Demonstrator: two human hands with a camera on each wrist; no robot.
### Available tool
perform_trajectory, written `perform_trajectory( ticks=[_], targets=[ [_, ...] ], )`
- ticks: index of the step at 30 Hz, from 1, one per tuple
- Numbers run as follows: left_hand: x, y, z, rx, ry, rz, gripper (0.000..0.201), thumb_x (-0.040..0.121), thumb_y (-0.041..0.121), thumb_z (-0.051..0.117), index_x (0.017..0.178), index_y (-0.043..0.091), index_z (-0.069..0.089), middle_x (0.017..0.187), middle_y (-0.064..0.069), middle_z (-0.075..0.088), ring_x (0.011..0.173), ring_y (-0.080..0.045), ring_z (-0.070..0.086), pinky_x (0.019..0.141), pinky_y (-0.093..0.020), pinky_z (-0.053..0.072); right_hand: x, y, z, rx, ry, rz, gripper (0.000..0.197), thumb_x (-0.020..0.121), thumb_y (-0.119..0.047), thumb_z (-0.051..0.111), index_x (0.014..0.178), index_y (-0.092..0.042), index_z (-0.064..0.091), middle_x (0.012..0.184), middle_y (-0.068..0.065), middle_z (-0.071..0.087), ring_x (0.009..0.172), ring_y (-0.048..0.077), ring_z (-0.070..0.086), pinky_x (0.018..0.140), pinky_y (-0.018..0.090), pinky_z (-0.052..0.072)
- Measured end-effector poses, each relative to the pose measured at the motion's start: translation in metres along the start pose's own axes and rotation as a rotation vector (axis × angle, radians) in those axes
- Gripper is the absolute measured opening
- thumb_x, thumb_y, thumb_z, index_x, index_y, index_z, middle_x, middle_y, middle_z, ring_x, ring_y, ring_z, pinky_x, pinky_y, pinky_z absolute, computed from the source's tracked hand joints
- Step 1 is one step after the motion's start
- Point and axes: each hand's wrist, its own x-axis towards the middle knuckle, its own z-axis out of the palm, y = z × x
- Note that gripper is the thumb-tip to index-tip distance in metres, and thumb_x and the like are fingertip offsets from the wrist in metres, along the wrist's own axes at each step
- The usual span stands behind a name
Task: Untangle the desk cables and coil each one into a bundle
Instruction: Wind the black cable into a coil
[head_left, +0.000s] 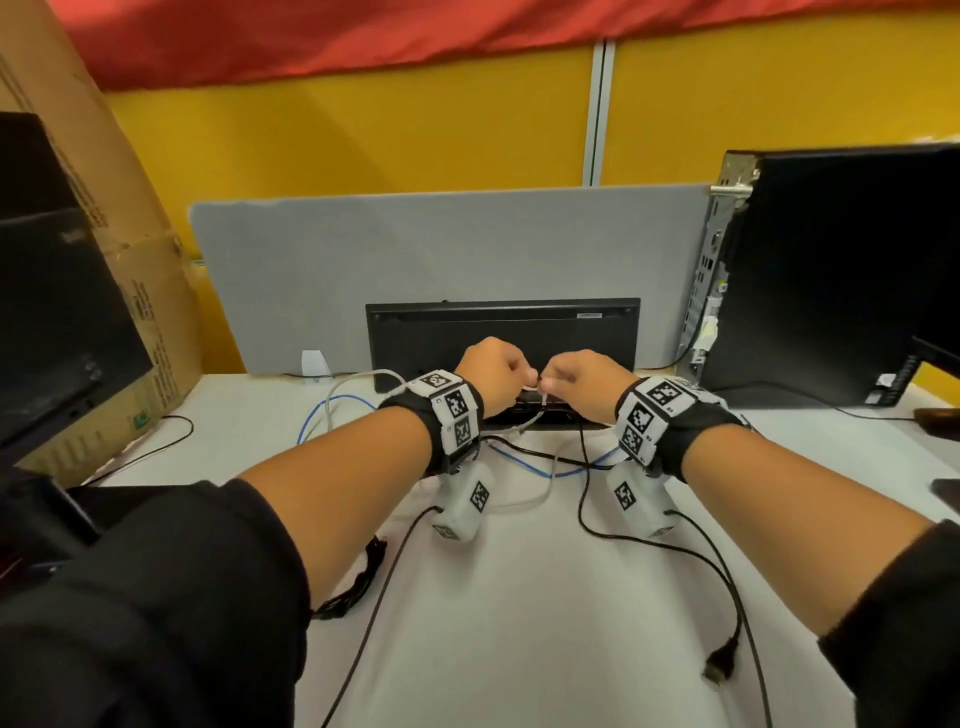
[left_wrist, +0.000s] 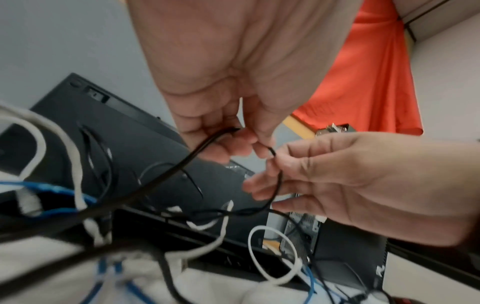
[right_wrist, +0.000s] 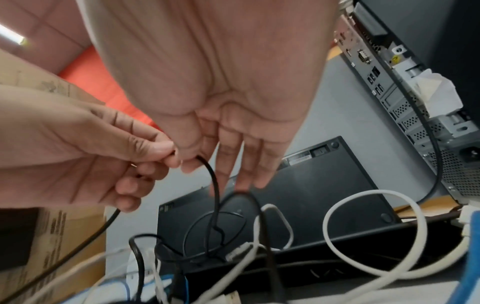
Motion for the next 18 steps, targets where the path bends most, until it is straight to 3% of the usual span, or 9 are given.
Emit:
perform_trajectory(
  ticks=[3,5,7,10,14,18],
  targets=[
    [0.003,0.000,-0.025,-0.086,0.093,0.125,0.019,0.095,0.024,0.059,0.092,0.011,0.073,0.077,-0.004,0.064,0.062,-0.008,0.049,0.064,-0.023,0.040,0.001,-0.004,-0.016,0.248,0.097,-0.050,0.017,0.097,-0.023,0.052,0.082,-0.021,0.060,0.075,-0.006,0.068,0.076,0.010,0.065,0.071,0.023,0.044],
    [0.007,0.003,-0.041,-0.095,0.101,0.172,0.019,0.094,0.028,0.060,0.092,0.014,0.073,0.076,-0.001,0.062,0.064,-0.007,0.050,0.060,-0.019,0.039,0.000,-0.011,-0.029,0.325,0.179,-0.085,0.016,0.096,-0.023,0.054,0.083,-0.019,0.061,0.067,-0.003,0.065,0.065,0.010,0.065,0.066,0.022,0.047],
    [0.009,0.005,-0.056,-0.077,0.116,0.204,0.020,0.093,0.030,0.062,0.091,0.013,0.073,0.071,0.002,0.059,0.064,-0.007,0.048,0.056,-0.010,0.036,0.001,-0.017,-0.042,0.299,0.240,-0.111,0.014,0.095,-0.028,0.057,0.084,-0.022,0.064,0.071,-0.003,0.063,0.063,0.010,0.061,0.064,0.021,0.048],
    [0.010,0.006,-0.075,-0.013,0.149,0.229,0.020,0.092,0.028,0.064,0.090,0.010,0.073,0.064,0.006,0.050,0.059,-0.005,0.043,0.053,-0.014,0.033,0.001,-0.024,-0.060,0.198,0.246,-0.133,0.018,0.094,-0.032,0.058,0.089,-0.019,0.069,0.070,-0.005,0.060,0.064,0.009,0.052,0.063,0.024,0.040],
    [0.006,0.001,-0.103,0.032,0.214,0.235,0.021,0.093,0.025,0.063,0.091,0.006,0.072,0.066,0.002,0.054,0.063,-0.012,0.047,0.058,-0.023,0.036,-0.005,-0.028,-0.080,0.027,0.249,-0.098,0.030,0.096,-0.035,0.055,0.084,-0.012,0.069,0.059,-0.001,0.050,0.055,0.012,0.044,0.054,0.026,0.033],
    [0.001,-0.017,-0.138,0.056,0.335,0.184,0.021,0.093,0.026,0.062,0.096,0.008,0.073,0.068,0.003,0.056,0.061,-0.007,0.046,0.056,-0.024,0.035,-0.018,-0.018,-0.096,-0.084,0.275,-0.063,0.033,0.101,-0.029,0.044,0.087,-0.008,0.065,0.062,0.000,0.047,0.057,0.013,0.044,0.053,0.026,0.030]
  ],
)
